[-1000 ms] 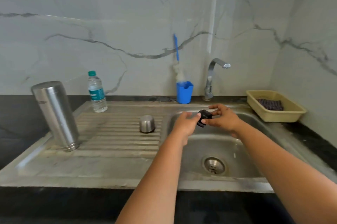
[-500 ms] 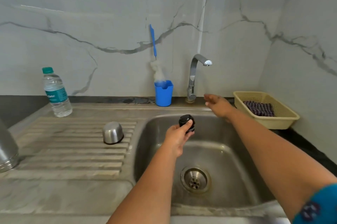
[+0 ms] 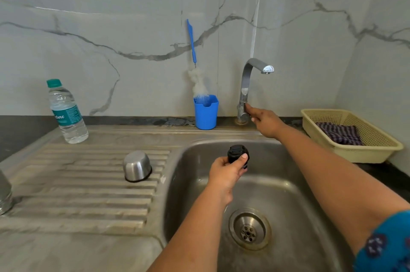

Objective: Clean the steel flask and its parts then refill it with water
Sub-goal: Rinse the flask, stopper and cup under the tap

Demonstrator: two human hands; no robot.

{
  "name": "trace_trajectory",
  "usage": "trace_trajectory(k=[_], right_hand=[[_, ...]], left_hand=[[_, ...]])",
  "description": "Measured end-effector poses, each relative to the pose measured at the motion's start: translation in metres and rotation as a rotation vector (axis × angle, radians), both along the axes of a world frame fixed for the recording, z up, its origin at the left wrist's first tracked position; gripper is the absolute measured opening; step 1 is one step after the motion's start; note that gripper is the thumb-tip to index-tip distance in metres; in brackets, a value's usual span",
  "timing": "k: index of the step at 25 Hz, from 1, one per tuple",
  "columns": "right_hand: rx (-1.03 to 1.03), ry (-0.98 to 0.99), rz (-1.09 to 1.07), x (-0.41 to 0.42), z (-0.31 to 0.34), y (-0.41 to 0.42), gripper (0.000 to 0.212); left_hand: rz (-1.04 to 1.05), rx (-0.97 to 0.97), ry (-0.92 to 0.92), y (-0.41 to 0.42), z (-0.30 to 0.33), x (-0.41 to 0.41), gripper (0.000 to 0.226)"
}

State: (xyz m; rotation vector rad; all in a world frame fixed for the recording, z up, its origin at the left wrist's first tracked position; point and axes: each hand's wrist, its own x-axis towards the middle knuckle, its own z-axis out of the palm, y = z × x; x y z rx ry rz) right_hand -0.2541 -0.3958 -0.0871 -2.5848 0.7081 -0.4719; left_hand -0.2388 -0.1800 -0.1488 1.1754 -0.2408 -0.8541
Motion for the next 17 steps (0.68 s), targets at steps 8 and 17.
trace_trajectory(k=[8,17], right_hand=[[-0.149,0.147,0.062,-0.001,0.009,-0.007,0.075],[-0.123,0.157,0.071,-0.004,0.012,-0.014,0.087]], left_hand=[[-0.003,0.010,-0.012,0.003,0.001,-0.001,0.043],[-0.002,0.031,-0.065,0.004,-0.001,0.000,0.041]])
